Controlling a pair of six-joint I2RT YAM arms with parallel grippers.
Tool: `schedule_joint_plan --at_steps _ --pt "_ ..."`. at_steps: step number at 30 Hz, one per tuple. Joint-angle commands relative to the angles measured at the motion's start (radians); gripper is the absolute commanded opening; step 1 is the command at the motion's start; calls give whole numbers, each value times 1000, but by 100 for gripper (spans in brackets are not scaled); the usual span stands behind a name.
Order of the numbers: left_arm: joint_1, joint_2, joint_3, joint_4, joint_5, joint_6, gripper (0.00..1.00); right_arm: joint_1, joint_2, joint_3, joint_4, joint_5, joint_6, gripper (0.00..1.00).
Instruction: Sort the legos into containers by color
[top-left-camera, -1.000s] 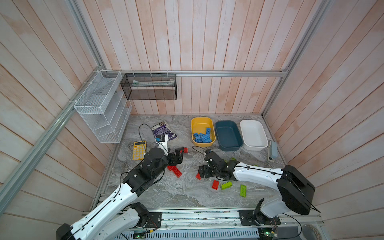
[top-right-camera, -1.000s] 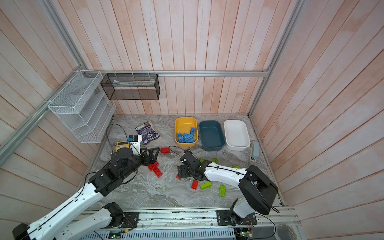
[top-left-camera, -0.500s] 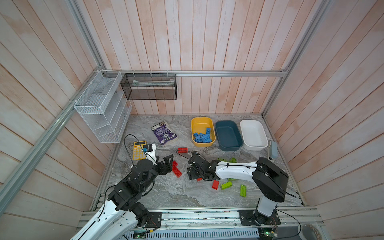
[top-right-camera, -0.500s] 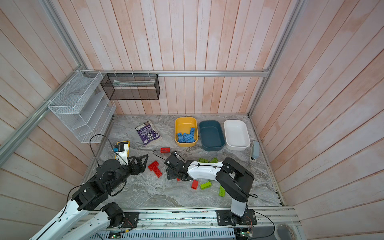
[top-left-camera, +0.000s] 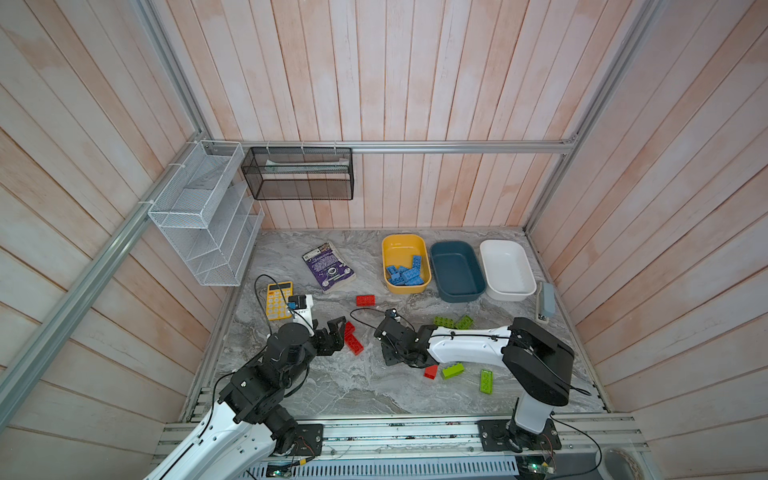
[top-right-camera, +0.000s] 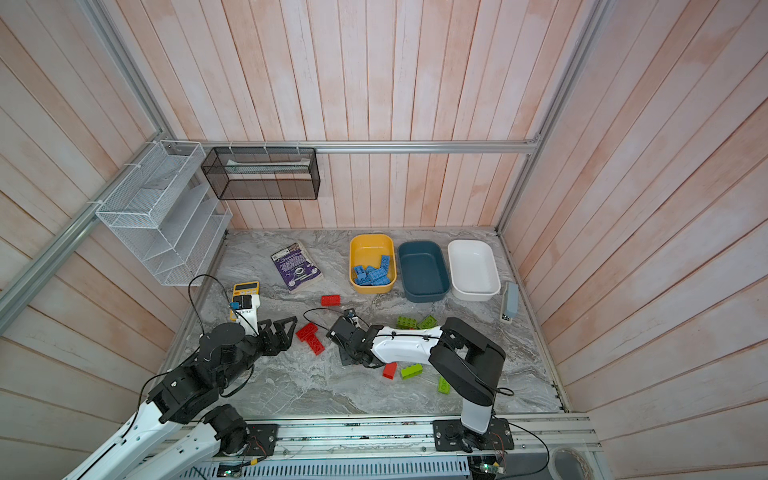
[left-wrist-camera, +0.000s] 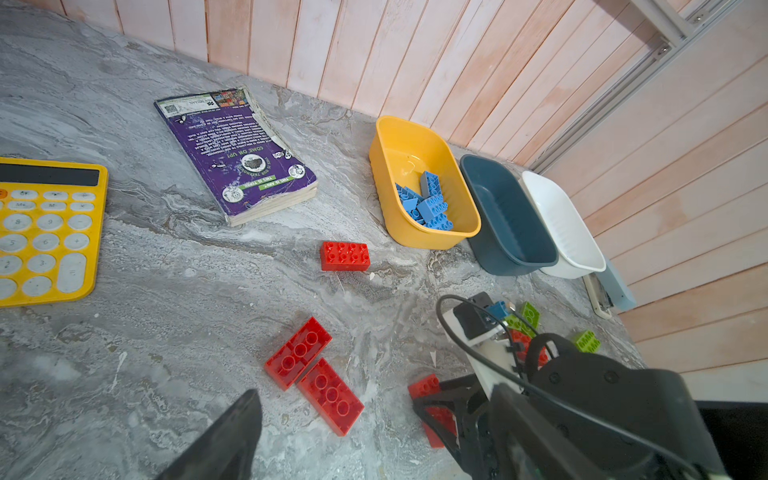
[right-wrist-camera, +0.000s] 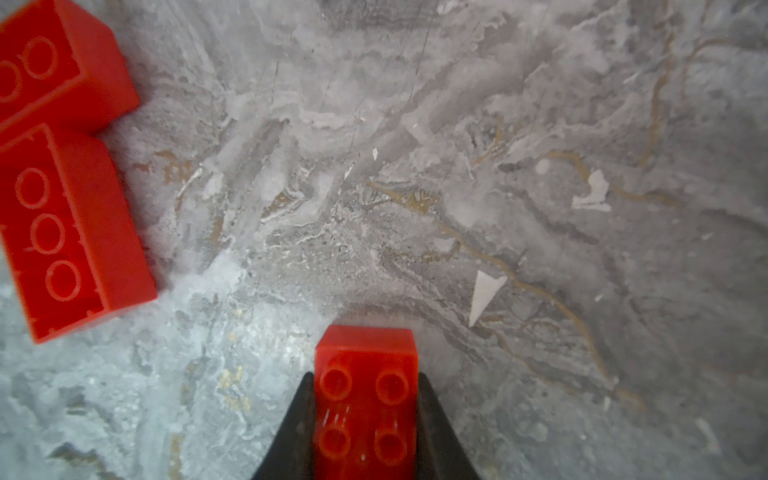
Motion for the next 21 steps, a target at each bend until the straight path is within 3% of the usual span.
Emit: schedule_joint_plan --at_steps 1,8,15,21 --pt "3 13 -17 -5 11 -15 87 1 -49 10 -53 24 -13 16" --pt "2 76 -61 18 51 -54 87 -119 -192 101 -119 14 -101 18" --pt "0 147 -121 79 72 -104 86 -409 -274 174 -123 -78 -219 20" --pt "-1 227 -156 114 72 -120 86 -611 -189 280 -87 -165 -263 21"
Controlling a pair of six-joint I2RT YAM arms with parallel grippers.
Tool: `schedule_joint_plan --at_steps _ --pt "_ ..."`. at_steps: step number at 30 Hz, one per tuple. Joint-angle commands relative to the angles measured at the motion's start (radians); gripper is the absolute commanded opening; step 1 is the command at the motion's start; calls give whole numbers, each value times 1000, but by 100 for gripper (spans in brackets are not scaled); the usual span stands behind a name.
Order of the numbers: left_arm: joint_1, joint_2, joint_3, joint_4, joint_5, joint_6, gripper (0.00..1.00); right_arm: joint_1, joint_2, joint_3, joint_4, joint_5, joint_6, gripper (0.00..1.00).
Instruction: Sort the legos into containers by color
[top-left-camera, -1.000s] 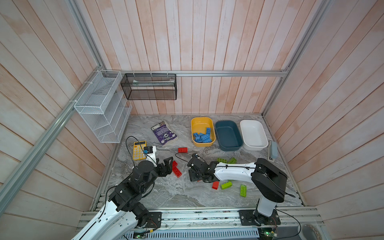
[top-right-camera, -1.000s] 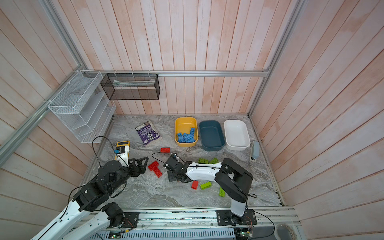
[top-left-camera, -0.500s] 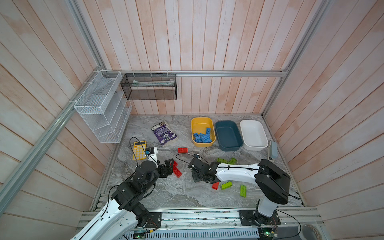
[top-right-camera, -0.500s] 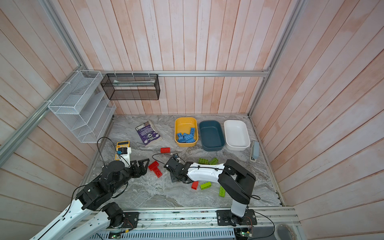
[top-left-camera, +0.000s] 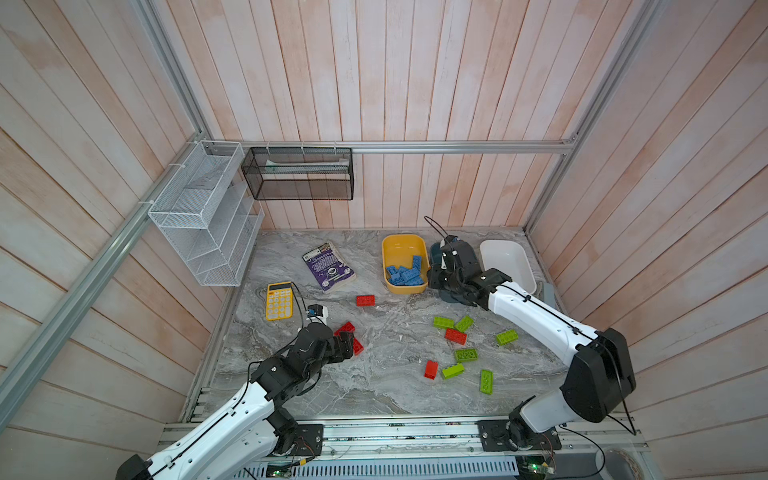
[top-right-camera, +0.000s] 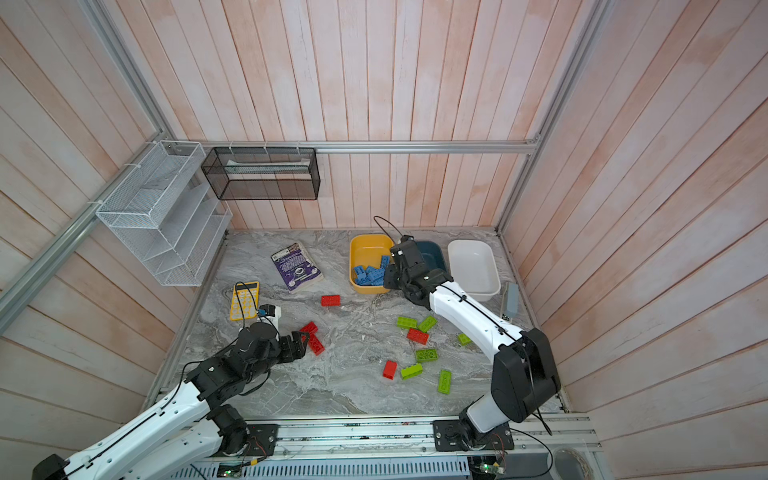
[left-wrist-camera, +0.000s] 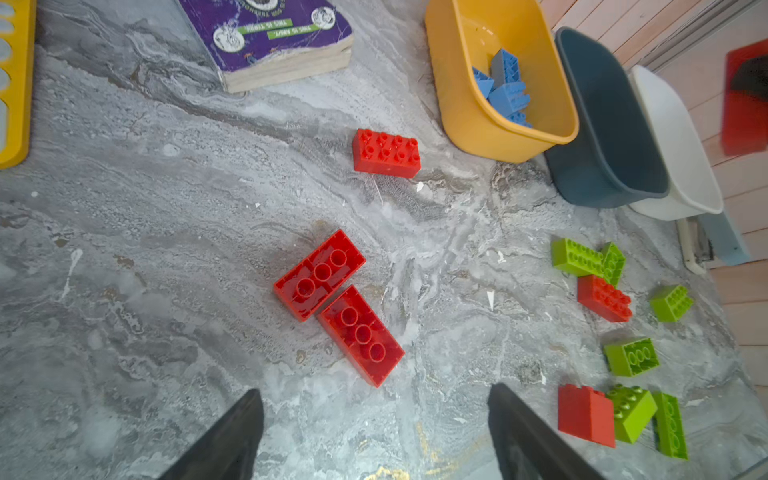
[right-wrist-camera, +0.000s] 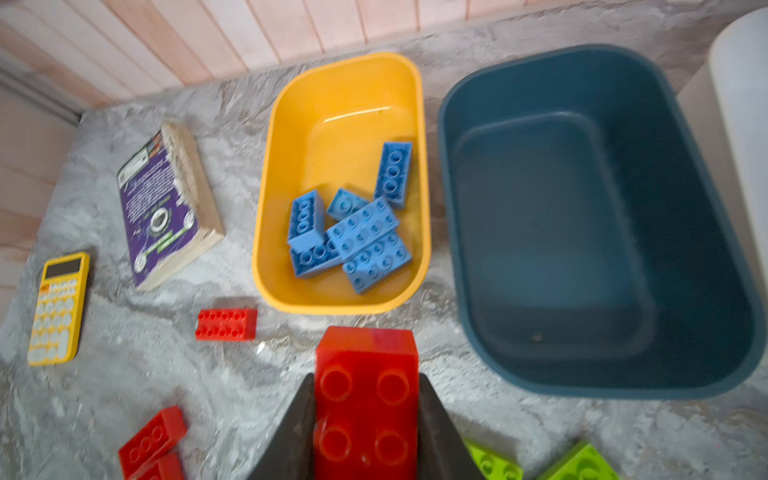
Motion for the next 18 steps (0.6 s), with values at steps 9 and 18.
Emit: schedule_joint_plan --at_steps 9,18 --pt "-9 117 -40 69 32 -38 87 -218 225 147 43 -108 -57 23" --pt "-9 256 -45 120 49 -52 88 -258 240 174 51 -122 -74 69"
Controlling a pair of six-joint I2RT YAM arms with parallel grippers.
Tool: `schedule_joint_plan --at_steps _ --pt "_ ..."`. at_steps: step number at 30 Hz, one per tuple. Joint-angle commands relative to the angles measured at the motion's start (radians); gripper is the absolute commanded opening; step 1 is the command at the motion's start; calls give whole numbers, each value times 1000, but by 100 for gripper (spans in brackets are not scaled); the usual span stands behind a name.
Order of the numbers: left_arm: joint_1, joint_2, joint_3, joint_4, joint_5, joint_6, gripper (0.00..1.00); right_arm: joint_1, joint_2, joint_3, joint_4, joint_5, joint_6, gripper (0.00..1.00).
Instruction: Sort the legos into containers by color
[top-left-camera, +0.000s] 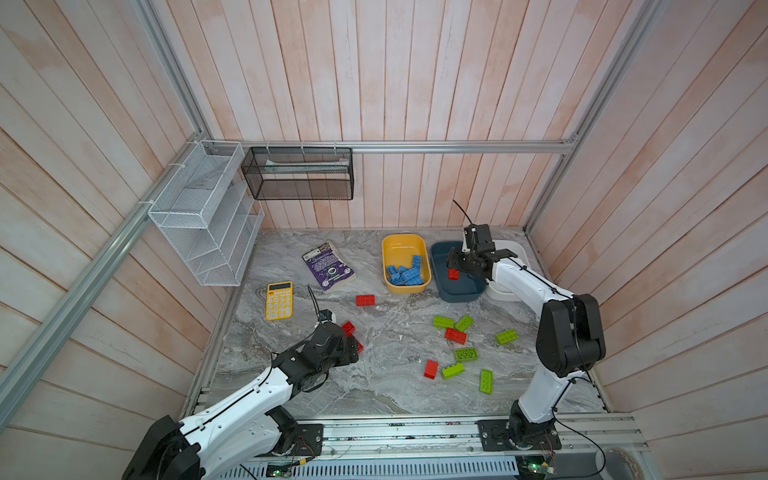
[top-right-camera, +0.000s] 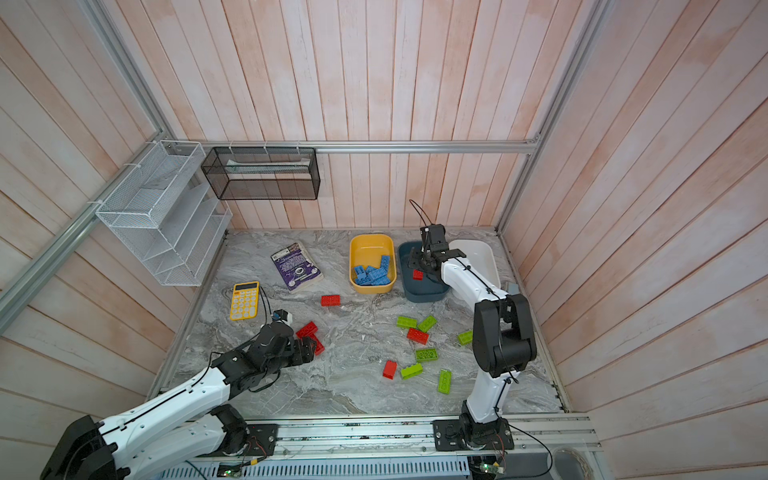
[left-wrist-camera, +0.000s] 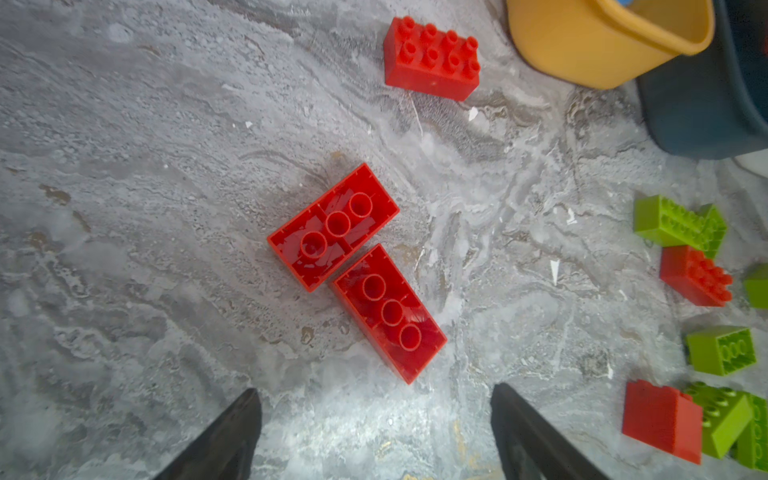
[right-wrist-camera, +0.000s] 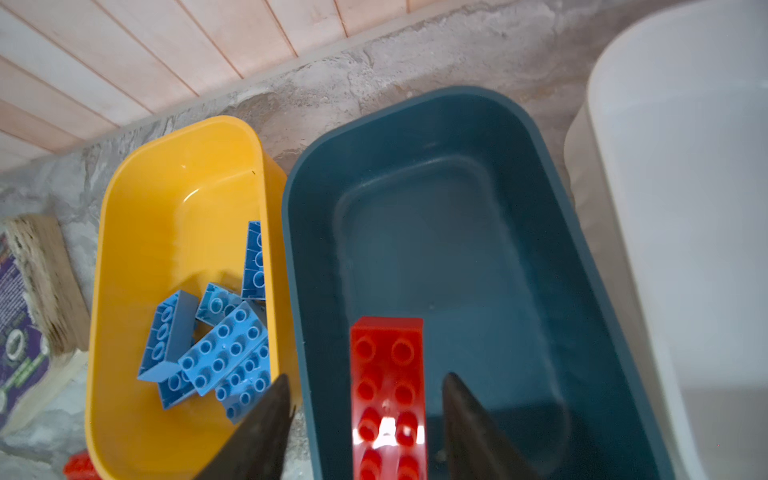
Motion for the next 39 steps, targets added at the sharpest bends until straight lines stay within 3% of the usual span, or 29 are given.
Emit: schedule_joint_plan --at_steps 1,8,16,29,33,39 --pt "-5 64 0 35 9 -13 88 -6 -20 22 11 -11 -13 70" --pt "-7 204 46 80 -9 -18 87 -6 -133 -80 61 -1 -8 73" --pt "-19 373 115 164 -16 7 84 14 -357 -359 169 -21 35 72" --pt "-64 634 306 168 -27 45 82 21 -545 -482 151 -28 10 72" --pt "-80 673 352 152 -30 55 71 20 -581 -503 148 -39 9 72" --pt "-110 704 390 127 -62 65 45 22 -625 -541 155 -59 16 72"
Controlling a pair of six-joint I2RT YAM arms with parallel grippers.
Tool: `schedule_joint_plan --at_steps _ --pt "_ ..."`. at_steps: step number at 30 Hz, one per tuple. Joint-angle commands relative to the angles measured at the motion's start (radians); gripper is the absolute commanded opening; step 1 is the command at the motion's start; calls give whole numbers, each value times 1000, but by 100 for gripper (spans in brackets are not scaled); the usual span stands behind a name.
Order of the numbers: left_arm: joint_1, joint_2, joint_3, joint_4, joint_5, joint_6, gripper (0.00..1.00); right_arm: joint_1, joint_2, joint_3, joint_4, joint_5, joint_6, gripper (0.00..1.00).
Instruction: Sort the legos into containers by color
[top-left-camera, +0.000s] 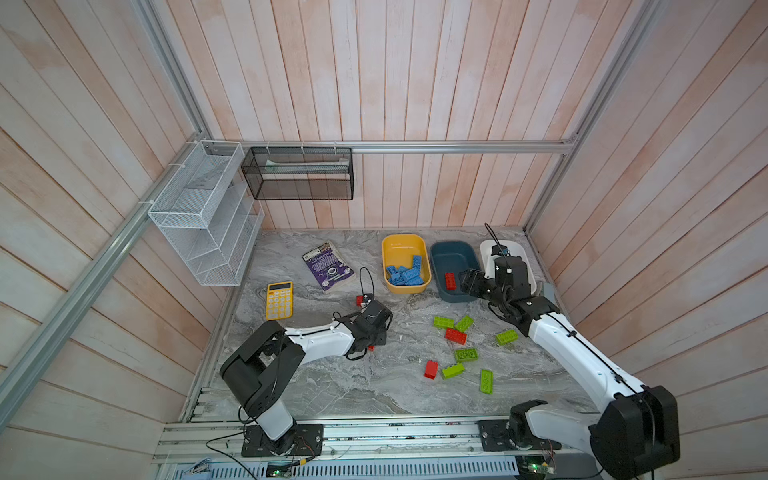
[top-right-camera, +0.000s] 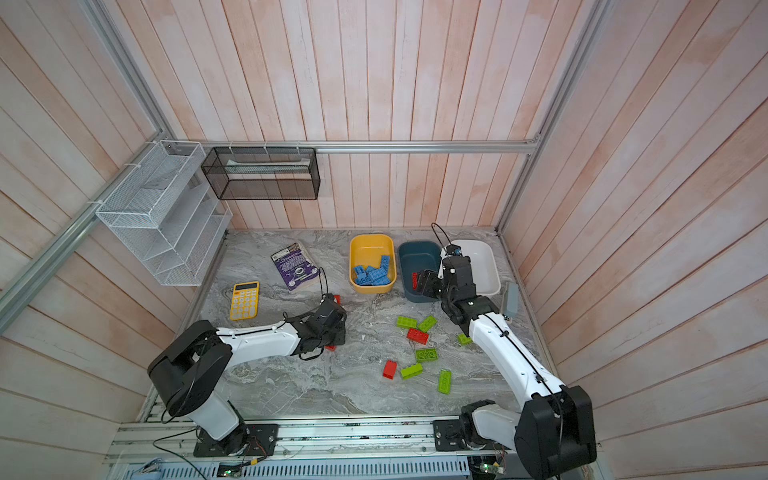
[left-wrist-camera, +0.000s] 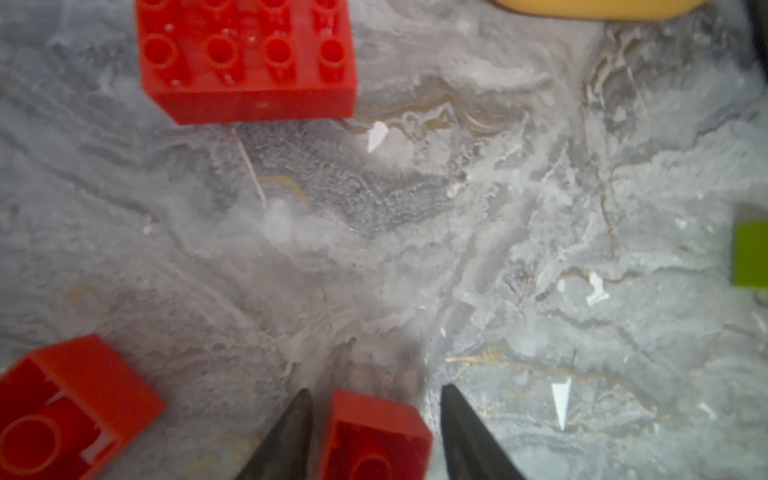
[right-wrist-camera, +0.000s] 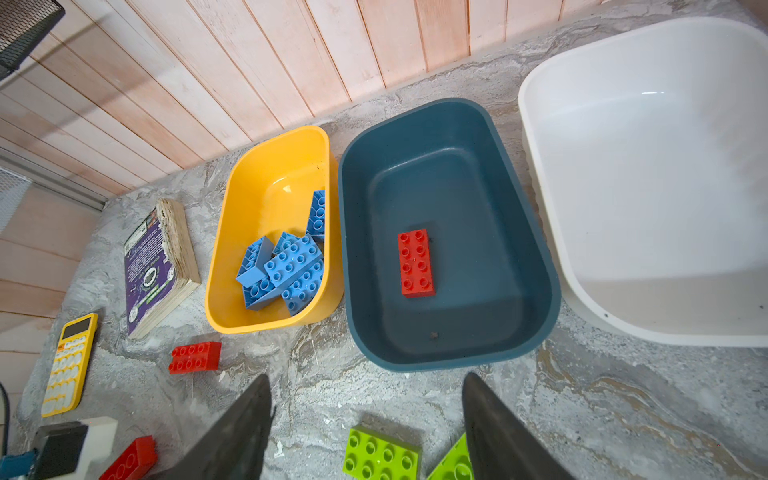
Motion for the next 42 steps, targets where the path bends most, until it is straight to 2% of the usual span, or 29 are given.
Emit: schedule_joint_plan --at_steps 1,3,6,11,14,25,30,36,39,42 --pt "-6 24 17 -46 -10 13 41 6 -27 -28 10 -28 1 72" --pt "-8 29 28 -55 -15 22 35 8 -40 -41 11 -32 3 72" --pt "-17 31 52 -76 -38 42 31 11 -61 -62 8 -30 2 72" --pt "-23 24 120 -104 -38 89 31 12 -102 -87 -7 -33 1 72" --pt "-23 42 217 -117 -7 134 31 15 -144 -123 -10 -52 4 71" --pt "-23 333 787 -144 116 261 32 24 -427 -265 -143 -66 23 70" --pt "-21 536 1118 -195 191 280 33 25 -487 -294 -214 -105 42 73" --pt "-21 784 1488 -248 275 252 34 25 -534 -346 -191 -169 90 78" --pt "-20 873 1594 -239 319 221 36 25 -530 -345 -197 -166 85 78" --pt "-11 897 1601 -200 333 184 38 25 -527 -338 -204 -158 70 78"
